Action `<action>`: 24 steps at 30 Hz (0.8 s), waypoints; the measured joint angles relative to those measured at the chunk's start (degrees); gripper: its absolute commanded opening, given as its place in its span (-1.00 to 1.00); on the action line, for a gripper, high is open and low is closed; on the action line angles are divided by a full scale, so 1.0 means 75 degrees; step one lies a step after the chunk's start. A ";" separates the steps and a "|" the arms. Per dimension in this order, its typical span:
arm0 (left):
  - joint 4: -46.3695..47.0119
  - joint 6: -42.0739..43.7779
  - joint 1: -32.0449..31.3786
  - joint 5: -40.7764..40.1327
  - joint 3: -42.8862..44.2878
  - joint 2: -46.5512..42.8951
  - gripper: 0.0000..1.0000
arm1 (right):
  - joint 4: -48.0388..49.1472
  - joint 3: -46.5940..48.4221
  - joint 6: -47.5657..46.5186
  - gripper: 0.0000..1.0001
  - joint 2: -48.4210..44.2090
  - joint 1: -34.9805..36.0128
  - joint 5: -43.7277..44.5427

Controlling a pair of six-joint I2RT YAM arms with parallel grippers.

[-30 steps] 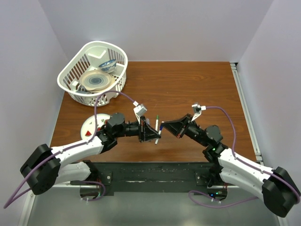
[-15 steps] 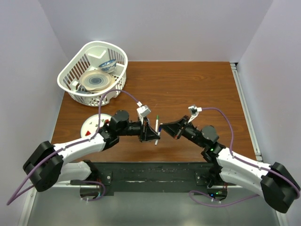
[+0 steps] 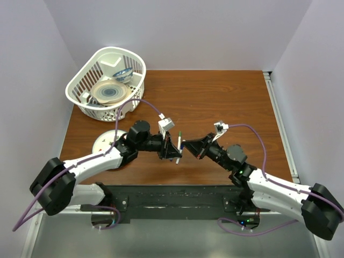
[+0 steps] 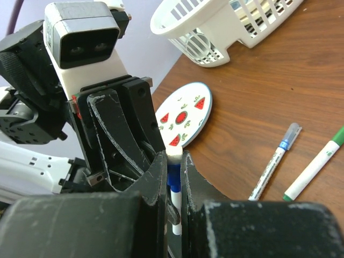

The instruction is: Insert the pens into the pen caps

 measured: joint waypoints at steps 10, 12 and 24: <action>-0.0344 0.0082 0.0216 0.0137 0.0000 0.0050 -1.00 | 0.0134 0.0114 -0.0052 -1.00 0.0536 0.0536 0.0810; -0.0519 0.0175 0.0230 0.0096 0.0000 0.0050 -1.00 | 0.0213 0.0117 -0.0015 -1.00 0.0702 0.0641 0.0941; -0.1428 0.0597 0.0323 -0.0064 0.0472 -0.0204 -1.00 | -0.1807 0.1338 0.0020 -0.78 0.0367 0.0970 0.1798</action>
